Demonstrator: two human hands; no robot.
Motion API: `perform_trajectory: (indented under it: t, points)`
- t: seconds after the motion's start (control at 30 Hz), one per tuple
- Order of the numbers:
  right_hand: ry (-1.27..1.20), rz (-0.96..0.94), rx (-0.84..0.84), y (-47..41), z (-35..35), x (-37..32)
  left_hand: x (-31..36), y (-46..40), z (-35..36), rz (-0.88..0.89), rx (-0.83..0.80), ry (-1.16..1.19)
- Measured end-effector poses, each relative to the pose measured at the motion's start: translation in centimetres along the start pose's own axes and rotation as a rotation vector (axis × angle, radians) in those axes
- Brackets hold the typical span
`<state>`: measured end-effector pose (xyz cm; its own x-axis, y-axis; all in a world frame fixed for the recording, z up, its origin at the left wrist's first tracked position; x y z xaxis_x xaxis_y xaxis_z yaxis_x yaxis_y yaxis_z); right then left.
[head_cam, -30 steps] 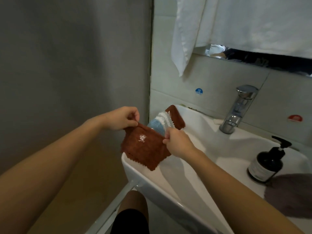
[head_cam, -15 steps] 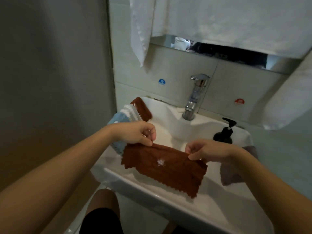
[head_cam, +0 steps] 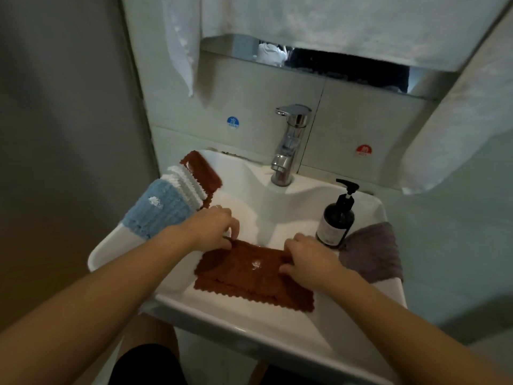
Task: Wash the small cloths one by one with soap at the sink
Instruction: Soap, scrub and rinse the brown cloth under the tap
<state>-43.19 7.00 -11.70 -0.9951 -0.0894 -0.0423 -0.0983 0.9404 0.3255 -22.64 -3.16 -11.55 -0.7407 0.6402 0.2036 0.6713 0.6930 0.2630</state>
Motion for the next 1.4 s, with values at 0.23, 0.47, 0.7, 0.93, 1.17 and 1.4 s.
perform_trajectory:
  t: [0.23, 0.47, 0.7, 0.93, 1.17, 1.4]
  points:
    - [0.066, 0.014, -0.184, 0.6, 1.9, 0.1, -0.5, 0.8, 1.2, -0.043, -0.286, -0.029]
    - [-0.012, 0.015, -0.151, -0.2, 2.0, 0.9, -1.0, 0.5, 1.1, -0.08, -0.278, -0.111]
    - [-0.116, 0.034, -0.15, 0.1, 1.8, 1.5, -0.9, 0.5, 1.0, -0.092, -0.269, -0.086]
    - [-0.1, 0.081, -0.139, -0.3, 1.6, 1.5, 1.8, 0.9, -7.8, 0.028, 0.364, 0.64]
    - [-0.044, 0.132, -0.141, -0.3, 1.6, 1.5, 5.3, -0.8, -14.6, 0.167, 0.441, 0.758]
    - [-0.079, 0.136, -0.154, -0.5, 1.7, 1.6, 5.2, -1.1, -15.5, 0.182, 0.45, 0.767]
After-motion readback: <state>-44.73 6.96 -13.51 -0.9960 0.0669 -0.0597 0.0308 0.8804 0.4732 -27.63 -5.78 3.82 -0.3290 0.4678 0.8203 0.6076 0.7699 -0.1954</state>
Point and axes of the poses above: each hand's wrist, its own y-axis away from the middle knuckle, its own z-axis out of the palm, x = y × z, the point moved 3 cm from there along -y, towards the middle knuckle, and after that the axes turned 8 degrees about -x, right-handed, at the moved point
